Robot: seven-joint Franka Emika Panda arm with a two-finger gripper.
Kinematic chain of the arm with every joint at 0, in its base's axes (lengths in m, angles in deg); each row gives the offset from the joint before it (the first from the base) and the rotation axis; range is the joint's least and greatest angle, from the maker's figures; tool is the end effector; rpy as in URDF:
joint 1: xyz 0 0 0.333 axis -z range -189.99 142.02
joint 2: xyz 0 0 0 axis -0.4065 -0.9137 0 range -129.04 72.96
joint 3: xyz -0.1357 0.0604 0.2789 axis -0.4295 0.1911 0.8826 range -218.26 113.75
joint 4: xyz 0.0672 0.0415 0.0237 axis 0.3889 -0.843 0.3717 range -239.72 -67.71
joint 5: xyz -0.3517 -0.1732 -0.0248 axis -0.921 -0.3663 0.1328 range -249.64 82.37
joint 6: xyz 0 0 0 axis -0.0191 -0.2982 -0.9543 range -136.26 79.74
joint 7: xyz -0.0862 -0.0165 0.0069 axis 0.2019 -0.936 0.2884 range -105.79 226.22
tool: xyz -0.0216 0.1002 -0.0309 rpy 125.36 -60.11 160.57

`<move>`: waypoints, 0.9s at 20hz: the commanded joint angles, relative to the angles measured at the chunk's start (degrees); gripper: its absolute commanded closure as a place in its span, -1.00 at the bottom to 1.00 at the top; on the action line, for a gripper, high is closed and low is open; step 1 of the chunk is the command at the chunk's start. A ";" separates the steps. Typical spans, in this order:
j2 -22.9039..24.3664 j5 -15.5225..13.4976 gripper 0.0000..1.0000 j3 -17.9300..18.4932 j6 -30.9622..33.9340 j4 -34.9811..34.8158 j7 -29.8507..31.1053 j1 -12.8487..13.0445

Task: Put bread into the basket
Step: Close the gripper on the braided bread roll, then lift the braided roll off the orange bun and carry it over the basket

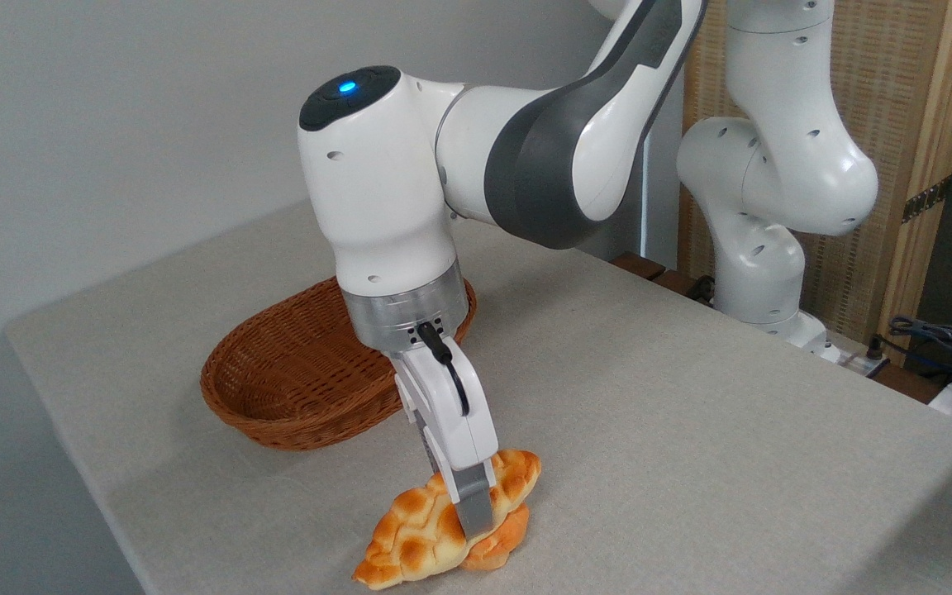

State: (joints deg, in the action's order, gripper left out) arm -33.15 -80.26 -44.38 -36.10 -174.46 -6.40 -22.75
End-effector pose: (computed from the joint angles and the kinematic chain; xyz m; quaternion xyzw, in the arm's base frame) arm 0.5739 0.0688 0.4392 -0.8592 0.5105 0.0263 0.0213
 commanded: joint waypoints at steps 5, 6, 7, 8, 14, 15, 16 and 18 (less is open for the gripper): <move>0.37 -1.61 -0.02 0.21 -0.56 0.00 -0.28 0.26; 0.63 -2.22 -0.01 0.21 -0.56 0.09 -0.10 0.26; 0.72 -3.19 -0.01 0.21 -0.38 0.17 0.16 0.26; 0.80 -4.07 -0.01 0.30 -0.38 0.26 0.51 0.26; 1.68 -4.60 -0.01 0.04 8.22 7.03 2.80 0.52; 2.12 -4.69 -0.01 0.04 9.10 7.12 2.80 0.70; 2.99 -4.69 -0.01 0.04 10.24 7.55 2.80 0.87; 3.97 -5.30 -0.01 -1.36 13.14 8.00 4.02 0.96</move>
State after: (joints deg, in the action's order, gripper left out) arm -30.99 -84.15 -44.52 -27.11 -167.38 -4.38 -22.30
